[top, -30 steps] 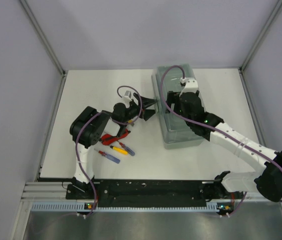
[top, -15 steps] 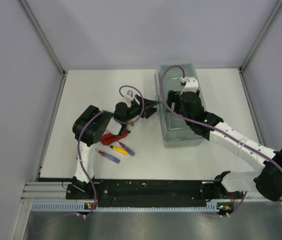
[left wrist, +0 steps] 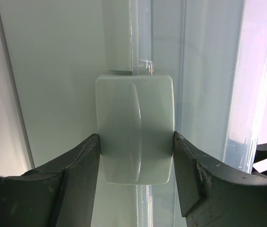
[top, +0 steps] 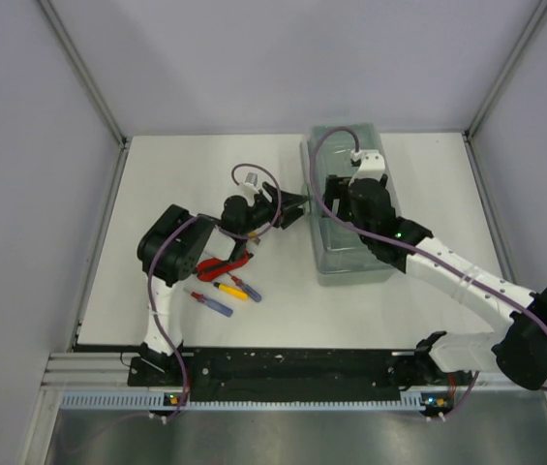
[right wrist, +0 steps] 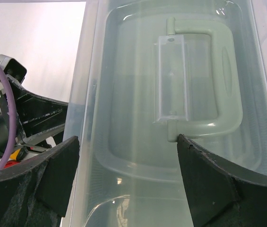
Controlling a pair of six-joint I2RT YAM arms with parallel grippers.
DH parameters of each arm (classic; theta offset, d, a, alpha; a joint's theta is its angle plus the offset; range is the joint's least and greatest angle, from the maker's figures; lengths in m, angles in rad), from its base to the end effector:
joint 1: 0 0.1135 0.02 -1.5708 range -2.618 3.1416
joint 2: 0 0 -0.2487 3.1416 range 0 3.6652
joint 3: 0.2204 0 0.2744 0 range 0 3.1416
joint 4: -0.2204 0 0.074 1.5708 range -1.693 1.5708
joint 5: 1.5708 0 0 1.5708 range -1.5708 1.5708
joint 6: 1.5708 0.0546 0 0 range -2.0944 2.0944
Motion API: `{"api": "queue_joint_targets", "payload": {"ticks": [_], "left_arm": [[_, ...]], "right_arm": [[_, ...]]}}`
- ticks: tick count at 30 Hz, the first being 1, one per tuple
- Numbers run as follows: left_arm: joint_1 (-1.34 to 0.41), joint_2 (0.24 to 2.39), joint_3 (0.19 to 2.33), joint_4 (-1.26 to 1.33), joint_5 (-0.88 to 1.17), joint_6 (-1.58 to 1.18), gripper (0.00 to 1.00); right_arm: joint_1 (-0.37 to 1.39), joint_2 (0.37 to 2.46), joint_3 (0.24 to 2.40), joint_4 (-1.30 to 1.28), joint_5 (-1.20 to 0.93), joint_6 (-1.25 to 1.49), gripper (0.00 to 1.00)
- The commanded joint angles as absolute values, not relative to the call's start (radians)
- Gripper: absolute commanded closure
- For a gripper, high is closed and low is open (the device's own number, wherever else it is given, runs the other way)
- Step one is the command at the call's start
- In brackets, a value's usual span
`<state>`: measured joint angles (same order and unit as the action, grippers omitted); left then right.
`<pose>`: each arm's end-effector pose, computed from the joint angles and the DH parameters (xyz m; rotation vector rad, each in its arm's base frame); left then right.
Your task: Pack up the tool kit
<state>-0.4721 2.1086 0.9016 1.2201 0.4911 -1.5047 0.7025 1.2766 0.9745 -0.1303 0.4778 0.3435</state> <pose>0.3631 -0.2143 0.0998 -0.5096 1.8583 -1.8378 0.2701 0.1957 0.2778 -0.0488 1.9573 0.2101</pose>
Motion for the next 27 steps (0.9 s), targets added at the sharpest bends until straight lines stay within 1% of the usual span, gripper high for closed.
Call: {"api": "queue_joint_targets", "payload": {"ticks": [1,7,14,19,23,27], "left_arm": [[-0.555,2.029,0.957,1.261,0.588,-1.393,0.86],[-0.555,1.994,0.962,1.152,0.575,-1.344,0.89],[-0.554,1.944,0.988,0.967,0.566,-1.264,0.90],[-0.555,1.927,0.999,0.881,0.561,-1.232,0.90],[-0.554,1.922,0.991,0.890,0.560,-1.244,0.89],[-0.549,1.918,0.950,0.974,0.543,-1.305,0.86]], "right_arm": [[0.719,1.448,0.808,-0.472,0.230,0.480,0.19],[0.721,1.451,0.807,-0.472,0.236,0.483,0.19],[0.719,1.462,0.807,-0.469,0.238,0.485,0.19],[0.719,1.470,0.808,-0.468,0.241,0.486,0.20],[0.721,1.471,0.807,-0.466,0.244,0.491,0.20],[0.719,1.471,0.804,-0.460,0.236,0.502,0.19]]}}
